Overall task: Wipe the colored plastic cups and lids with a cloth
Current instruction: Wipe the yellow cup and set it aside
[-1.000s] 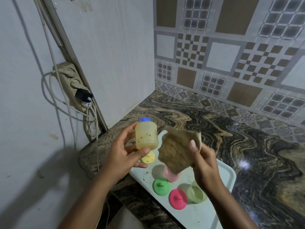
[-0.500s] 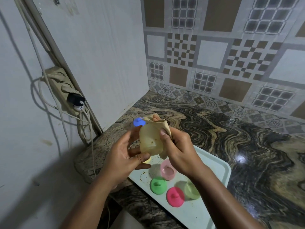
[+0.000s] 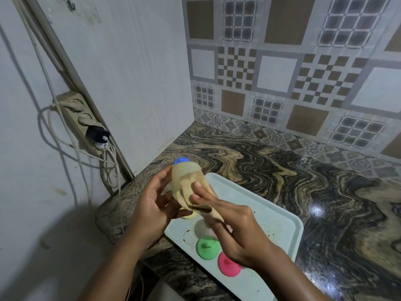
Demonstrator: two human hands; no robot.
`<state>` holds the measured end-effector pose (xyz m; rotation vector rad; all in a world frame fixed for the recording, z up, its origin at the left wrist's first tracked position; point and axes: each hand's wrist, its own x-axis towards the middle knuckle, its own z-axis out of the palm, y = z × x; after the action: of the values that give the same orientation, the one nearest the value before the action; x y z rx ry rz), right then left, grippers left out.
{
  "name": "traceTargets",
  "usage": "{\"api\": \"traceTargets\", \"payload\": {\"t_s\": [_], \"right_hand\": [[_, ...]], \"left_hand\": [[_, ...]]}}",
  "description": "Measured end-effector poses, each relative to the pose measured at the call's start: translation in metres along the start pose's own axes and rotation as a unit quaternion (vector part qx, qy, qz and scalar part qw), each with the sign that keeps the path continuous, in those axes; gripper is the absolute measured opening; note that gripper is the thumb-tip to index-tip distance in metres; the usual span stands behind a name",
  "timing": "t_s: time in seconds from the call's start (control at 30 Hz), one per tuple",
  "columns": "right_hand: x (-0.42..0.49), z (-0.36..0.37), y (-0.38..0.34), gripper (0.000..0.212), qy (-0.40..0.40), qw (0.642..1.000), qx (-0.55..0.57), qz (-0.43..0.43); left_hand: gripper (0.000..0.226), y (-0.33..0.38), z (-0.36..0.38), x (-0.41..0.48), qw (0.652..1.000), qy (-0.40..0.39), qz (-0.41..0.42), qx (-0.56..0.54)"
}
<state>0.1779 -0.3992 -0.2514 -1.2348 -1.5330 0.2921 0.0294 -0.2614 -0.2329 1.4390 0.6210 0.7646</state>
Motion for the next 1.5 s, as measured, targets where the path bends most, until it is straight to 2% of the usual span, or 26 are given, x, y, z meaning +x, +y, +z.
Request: {"api": "traceTargets", "payload": {"t_s": [0.1,0.17,0.27,0.37,0.47,0.57,0.63,0.7,0.77,0.8,0.83,0.9,0.97,1.13,1.23,1.3,1.43,1.5], "right_hand": [[-0.010,-0.007,0.001,0.034,-0.007,1.000,0.015,0.012],[-0.016,-0.009,0.004,0.030,0.013,0.996,0.059,0.065],[-0.015,-0.009,0.004,0.032,0.111,0.966,0.174,0.156],[-0.001,-0.015,0.000,0.035,0.177,0.928,0.267,0.188],[0.018,-0.022,-0.002,0.033,0.211,0.912,0.293,0.195],[0.034,-0.029,-0.002,0.041,0.243,0.916,0.253,0.195],[0.042,-0.028,-0.002,0.047,0.231,0.932,0.206,0.187],[0.048,-0.023,-0.007,0.049,0.172,0.964,0.119,0.165],[0.051,-0.014,-0.010,0.028,0.077,0.989,0.028,0.123],[0.051,-0.010,-0.009,0.027,0.030,0.994,-0.015,0.101],[0.050,-0.005,-0.005,0.035,-0.010,0.996,-0.048,0.074],[0.047,0.004,0.004,0.045,-0.039,0.996,-0.073,0.031],[0.042,0.008,0.004,0.046,-0.034,0.997,-0.060,0.027],[0.020,0.003,0.000,0.039,-0.009,1.000,-0.022,0.018],[0.005,-0.004,0.003,0.038,-0.004,0.999,0.011,0.039],[-0.004,-0.008,0.004,0.034,0.005,0.996,0.045,0.073],[-0.010,-0.012,0.002,0.031,0.092,0.964,0.190,0.165],[-0.005,-0.016,-0.001,0.042,0.148,0.937,0.250,0.194]], "left_hand": [[0.070,0.002,-0.002,0.001,1.000,-0.006,0.013,0.022],[0.068,0.002,-0.005,0.001,1.000,-0.005,0.014,0.012],[0.071,0.001,-0.007,0.001,1.000,0.000,0.004,-0.017],[0.073,0.000,-0.005,-0.002,0.998,0.009,-0.017,-0.056],[0.072,0.000,-0.003,-0.004,0.997,0.006,-0.038,-0.070],[0.078,0.001,-0.002,-0.005,0.997,-0.003,-0.050,-0.054],[0.080,-0.001,-0.001,-0.006,0.999,-0.010,-0.040,-0.028],[0.076,-0.001,0.002,-0.006,0.999,-0.020,-0.035,-0.011],[0.073,-0.001,0.005,-0.006,0.999,-0.021,-0.042,-0.006],[0.070,0.000,0.006,-0.006,0.999,-0.015,-0.044,-0.007],[0.064,0.000,0.005,-0.005,0.999,-0.009,-0.040,-0.006],[0.055,0.000,0.002,-0.002,1.000,0.003,-0.021,0.010],[0.055,-0.001,-0.003,0.002,0.999,0.018,0.003,0.031],[0.078,-0.004,-0.011,0.007,0.997,0.045,0.028,0.049],[0.086,-0.005,-0.014,0.008,0.998,0.050,0.031,0.023],[0.081,-0.002,-0.014,0.008,0.998,0.052,0.032,0.018],[0.069,0.000,-0.015,0.006,0.998,0.053,0.013,-0.011],[0.072,0.001,-0.013,0.004,0.998,0.053,0.007,-0.022]]}}
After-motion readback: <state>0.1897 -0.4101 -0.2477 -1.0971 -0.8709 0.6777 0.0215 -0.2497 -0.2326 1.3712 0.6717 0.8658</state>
